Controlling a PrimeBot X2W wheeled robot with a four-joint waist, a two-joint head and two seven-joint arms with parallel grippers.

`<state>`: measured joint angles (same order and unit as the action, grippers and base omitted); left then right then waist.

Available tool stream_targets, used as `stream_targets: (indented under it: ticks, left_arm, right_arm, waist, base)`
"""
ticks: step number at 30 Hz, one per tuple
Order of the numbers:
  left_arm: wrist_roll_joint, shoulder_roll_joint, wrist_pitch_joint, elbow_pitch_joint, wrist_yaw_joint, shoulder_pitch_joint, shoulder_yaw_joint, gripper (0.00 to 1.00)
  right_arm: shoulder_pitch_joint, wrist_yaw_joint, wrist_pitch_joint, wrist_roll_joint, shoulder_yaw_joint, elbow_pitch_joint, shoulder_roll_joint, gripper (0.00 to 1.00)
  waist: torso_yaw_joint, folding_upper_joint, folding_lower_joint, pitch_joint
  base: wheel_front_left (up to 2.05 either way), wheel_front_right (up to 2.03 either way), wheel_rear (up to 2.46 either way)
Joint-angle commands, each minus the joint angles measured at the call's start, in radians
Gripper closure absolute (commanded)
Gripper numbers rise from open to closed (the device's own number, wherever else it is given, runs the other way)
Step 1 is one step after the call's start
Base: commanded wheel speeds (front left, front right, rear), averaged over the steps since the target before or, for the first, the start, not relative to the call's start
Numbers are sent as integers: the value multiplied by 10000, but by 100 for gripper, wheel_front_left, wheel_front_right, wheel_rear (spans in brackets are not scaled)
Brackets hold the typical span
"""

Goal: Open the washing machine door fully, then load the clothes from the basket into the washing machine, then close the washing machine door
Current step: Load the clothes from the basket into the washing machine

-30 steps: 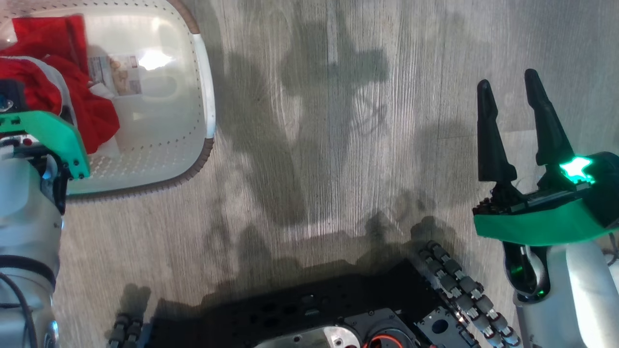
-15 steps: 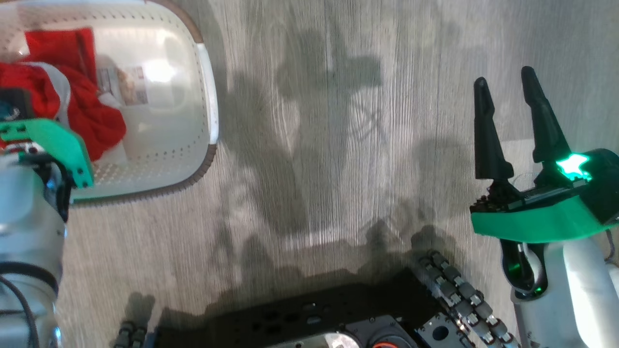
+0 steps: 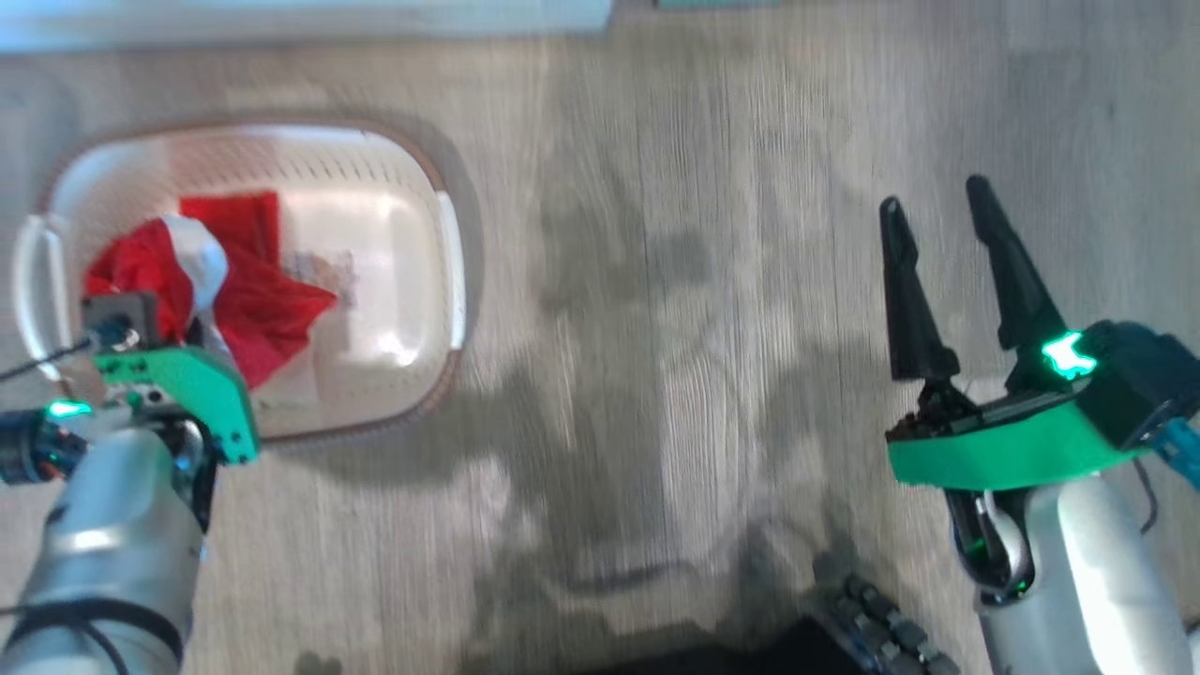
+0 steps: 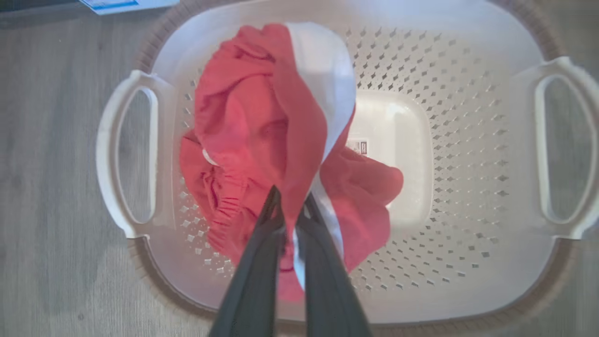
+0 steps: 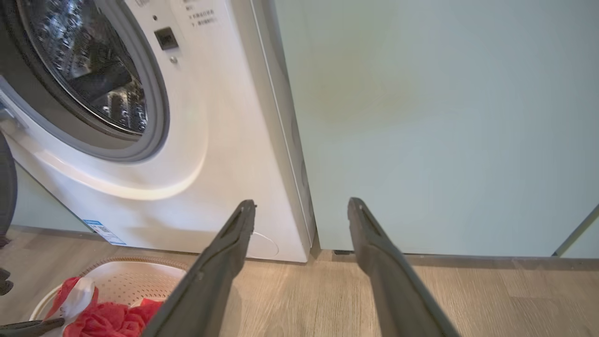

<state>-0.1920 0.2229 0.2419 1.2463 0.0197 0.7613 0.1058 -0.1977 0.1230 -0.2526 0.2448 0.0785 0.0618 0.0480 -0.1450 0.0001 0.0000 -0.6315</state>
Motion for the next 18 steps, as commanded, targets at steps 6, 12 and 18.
stream_targets:
  ticks: [6, 12, 18]
  left_arm:
    - [279, 260, 194, -2305, 224, -1256, -86, 100]
    - [450, 195, 197, -4983, 479, -2420, -288, 100]
    - [356, -55, 197, -6914, 504, -3338, -649, 100]
  right_arm:
    - [475, 77, -91, -80, 315, 26, 22, 0]
    - [643, 77, -91, -118, 289, -158, 22, 0]
    - [837, 77, -88, -137, 161, -283, 22, 0]
  waist:
    - [529, -1, 0, 1762]
    - [753, -1, 0, 2529]
    - [936, -1, 0, 3117]
  base:
    - [0, 0, 0]
    - [0, 0, 0]
    - [0, 0, 0]
